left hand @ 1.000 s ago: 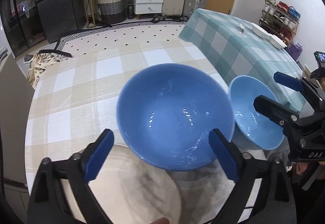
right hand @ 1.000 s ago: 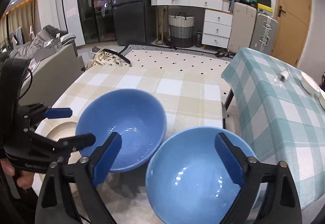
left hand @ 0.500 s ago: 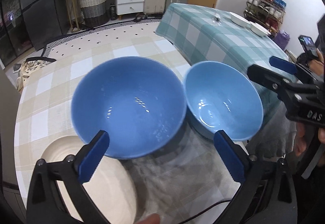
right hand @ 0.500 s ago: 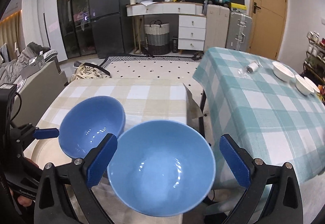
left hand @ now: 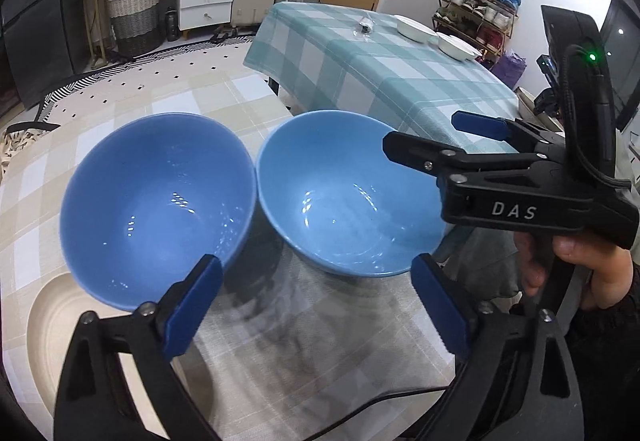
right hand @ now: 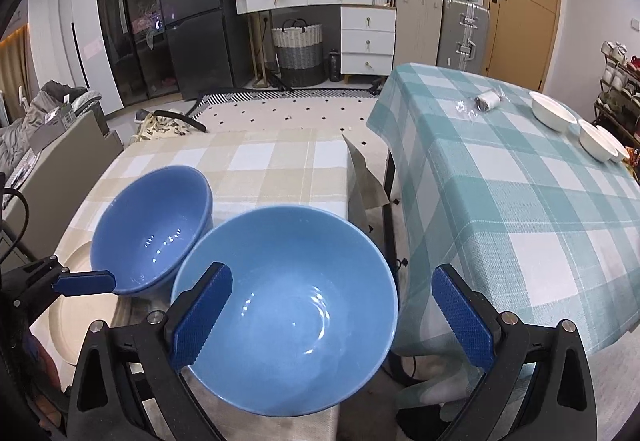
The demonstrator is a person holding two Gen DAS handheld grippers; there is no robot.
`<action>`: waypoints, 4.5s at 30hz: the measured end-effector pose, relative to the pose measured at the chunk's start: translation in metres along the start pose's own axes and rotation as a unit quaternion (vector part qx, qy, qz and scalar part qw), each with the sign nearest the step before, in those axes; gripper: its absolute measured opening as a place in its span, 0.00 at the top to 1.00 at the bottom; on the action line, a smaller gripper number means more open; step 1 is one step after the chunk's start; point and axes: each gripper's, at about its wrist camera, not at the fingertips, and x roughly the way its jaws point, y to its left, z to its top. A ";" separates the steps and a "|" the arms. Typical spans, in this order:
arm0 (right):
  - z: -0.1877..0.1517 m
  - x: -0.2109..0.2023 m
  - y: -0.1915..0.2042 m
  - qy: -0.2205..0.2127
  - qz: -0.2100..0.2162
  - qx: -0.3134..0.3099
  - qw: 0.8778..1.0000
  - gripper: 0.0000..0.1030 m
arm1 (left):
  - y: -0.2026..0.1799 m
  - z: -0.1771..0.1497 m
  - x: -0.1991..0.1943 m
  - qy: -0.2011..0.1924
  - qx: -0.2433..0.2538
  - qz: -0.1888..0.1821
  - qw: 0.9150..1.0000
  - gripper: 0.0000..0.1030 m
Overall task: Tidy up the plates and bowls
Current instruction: 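Move both grippers to the light blue bowl rim and close them, then lift the light blue bowl with both grippers and lower it into the dark bowl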
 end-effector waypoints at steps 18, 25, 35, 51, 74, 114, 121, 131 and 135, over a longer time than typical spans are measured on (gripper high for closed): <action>-0.015 0.040 -0.030 0.076 -0.027 0.024 0.996 0.48 | -0.004 0.005 0.034 0.037 -0.033 -0.008 0.999 0.43; -0.018 0.049 -0.030 0.090 -0.026 0.022 0.995 0.61 | -0.003 0.007 0.043 0.050 -0.033 -0.002 0.998 0.54; -0.021 0.055 -0.026 0.102 -0.032 0.014 0.994 0.83 | 0.001 0.009 0.044 0.045 -0.031 0.013 0.998 0.64; -0.020 0.040 -0.026 0.082 -0.045 0.012 0.996 0.89 | -0.004 0.012 0.038 0.032 -0.011 0.033 0.999 0.66; -0.005 -0.022 -0.013 0.001 -0.057 0.018 0.998 0.88 | -0.012 0.026 -0.007 -0.032 -0.001 0.037 0.999 0.66; 0.041 -0.059 0.086 -0.092 0.010 -0.015 0.996 0.86 | 0.061 0.020 -0.091 -0.114 -0.041 0.085 0.989 0.67; 0.044 -0.053 0.099 -0.094 0.027 -0.023 0.995 0.85 | 0.077 0.017 -0.099 -0.120 -0.054 0.092 0.987 0.67; 0.043 -0.042 0.118 -0.088 0.045 -0.035 0.994 0.84 | 0.096 0.012 -0.100 -0.119 -0.069 0.102 0.985 0.67; 0.043 -0.035 0.124 -0.081 0.048 -0.041 0.995 0.84 | 0.101 0.012 -0.096 -0.115 -0.073 0.106 0.985 0.67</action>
